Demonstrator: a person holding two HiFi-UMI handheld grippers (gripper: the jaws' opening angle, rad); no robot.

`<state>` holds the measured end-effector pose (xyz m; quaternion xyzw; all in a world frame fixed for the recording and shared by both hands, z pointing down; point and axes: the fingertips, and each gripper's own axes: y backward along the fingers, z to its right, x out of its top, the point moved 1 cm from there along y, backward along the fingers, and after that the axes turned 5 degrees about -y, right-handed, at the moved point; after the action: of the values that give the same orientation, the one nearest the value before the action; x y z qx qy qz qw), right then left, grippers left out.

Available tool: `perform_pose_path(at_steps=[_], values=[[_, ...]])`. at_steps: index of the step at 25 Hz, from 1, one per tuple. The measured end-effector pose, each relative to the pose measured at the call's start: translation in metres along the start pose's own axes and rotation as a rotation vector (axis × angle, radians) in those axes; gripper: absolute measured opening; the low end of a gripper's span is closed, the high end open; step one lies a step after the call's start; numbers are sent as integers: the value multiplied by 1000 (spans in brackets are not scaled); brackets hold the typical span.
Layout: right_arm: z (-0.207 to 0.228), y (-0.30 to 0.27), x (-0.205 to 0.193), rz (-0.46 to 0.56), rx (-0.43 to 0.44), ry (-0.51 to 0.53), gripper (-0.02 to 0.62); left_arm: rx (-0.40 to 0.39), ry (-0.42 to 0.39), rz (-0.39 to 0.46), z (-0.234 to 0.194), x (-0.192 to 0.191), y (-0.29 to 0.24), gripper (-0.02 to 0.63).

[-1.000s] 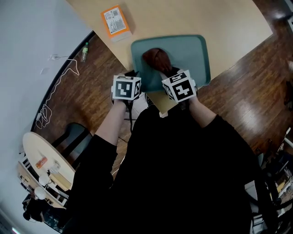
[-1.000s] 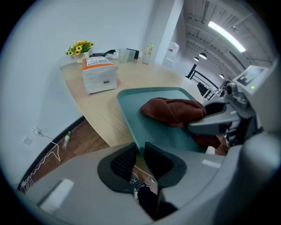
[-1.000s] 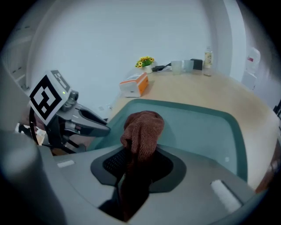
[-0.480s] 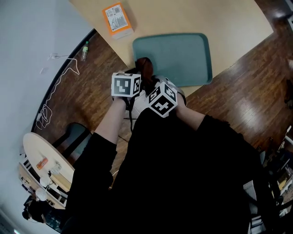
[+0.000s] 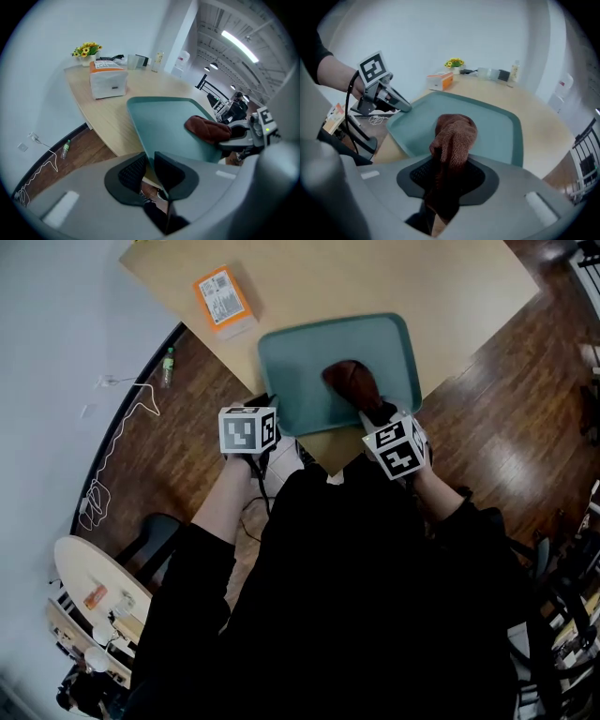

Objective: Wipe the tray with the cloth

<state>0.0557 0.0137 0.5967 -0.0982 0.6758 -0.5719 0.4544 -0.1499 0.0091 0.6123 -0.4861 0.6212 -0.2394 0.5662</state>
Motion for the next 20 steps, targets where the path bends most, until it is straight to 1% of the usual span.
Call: perform_pose_path(at_steps=[2, 4, 6, 9, 12, 14, 16, 18, 20], values=[[31, 8, -14, -10, -53, -75, 120, -8, -3, 4, 1, 0, 0, 41], [57, 14, -23, -20, -88, -141, 120, -4, -8, 3, 1, 0, 2, 41], [79, 16, -24, -25, -116, -178, 120, 0, -9, 6, 1, 0, 1, 41], [121, 12, -3, -14, -157, -211, 120, 2, -7, 4, 3, 0, 0, 41], [150, -4, 43, 12, -129, -274, 119, 8, 20, 5, 5, 4, 4, 49], [153, -14, 77, 25, -104, -284, 118, 7, 36, 10, 6, 5, 5, 49], [142, -25, 107, 30, -78, -264, 118, 2, 31, 5, 7, 5, 5, 51], [115, -42, 133, 20, -43, -218, 118, -5, 28, 4, 6, 5, 4, 51], [75, -63, 155, 1, 9, -147, 118, -11, 38, 8, 4, 5, 5, 51]])
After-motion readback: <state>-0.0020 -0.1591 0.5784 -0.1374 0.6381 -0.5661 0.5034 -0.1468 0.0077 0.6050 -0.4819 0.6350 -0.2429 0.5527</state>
